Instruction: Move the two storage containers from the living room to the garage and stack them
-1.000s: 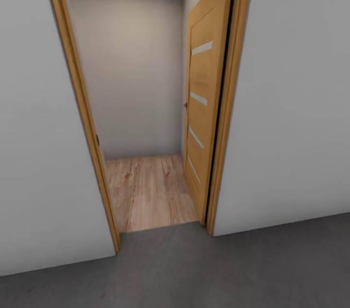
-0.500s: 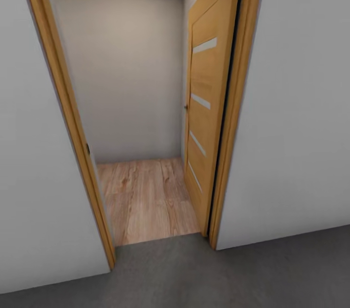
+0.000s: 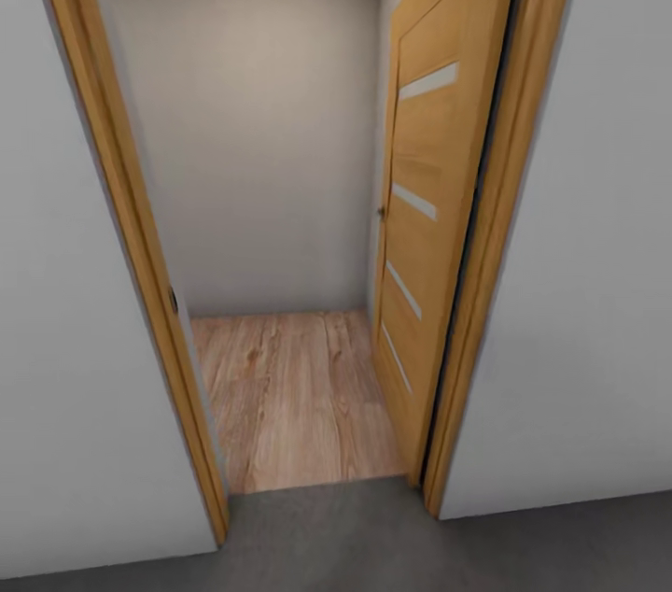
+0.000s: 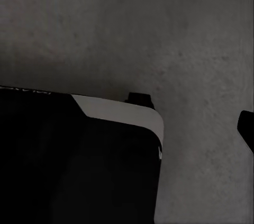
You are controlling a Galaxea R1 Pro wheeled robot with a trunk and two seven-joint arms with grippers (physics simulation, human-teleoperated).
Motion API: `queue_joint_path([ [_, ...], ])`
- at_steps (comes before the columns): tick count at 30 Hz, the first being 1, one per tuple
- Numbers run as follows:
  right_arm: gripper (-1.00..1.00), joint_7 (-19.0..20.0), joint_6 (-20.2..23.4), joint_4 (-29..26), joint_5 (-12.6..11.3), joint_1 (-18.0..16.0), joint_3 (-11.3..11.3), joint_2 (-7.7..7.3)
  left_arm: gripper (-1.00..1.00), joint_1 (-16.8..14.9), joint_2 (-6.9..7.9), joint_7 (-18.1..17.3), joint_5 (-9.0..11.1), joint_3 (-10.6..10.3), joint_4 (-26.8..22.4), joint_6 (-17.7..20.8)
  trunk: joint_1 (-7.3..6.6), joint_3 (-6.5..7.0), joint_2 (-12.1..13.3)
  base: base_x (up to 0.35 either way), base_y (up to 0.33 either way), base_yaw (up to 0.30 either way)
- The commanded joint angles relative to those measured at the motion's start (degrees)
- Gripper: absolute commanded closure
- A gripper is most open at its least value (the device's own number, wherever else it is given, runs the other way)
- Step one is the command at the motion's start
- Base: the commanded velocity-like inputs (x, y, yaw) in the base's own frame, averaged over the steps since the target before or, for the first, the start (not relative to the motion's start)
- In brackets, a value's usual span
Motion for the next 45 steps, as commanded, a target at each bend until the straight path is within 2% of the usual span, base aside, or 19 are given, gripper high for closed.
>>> queue_joint_path([
  [1,-1.00,-0.1,-0.3,0.2,-0.6,-0.1,0.5,0.04,-1.00,0.0,-0.02,0.2,0.3,-0.1,0.0,0.0,0.04,-0.07,0.0,0.324,0.000,0.261],
  [14,-1.00,0.0,-0.4,0.2,-0.6,-0.1,0.4,-0.06,-1.00,0.0,-0.10,0.2,0.3,-0.1,0.0,-0.1,0.04,-0.07,0.0,0.324,0.000,0.232],
  [45,-1.00,0.0,-0.5,0.2,-0.7,-0.1,0.4,0.05,-1.00,0.0,-0.11,0.2,0.3,-0.1,0.0,-0.7,0.04,-0.07,0.0,0.318,-0.091,0.006],
])
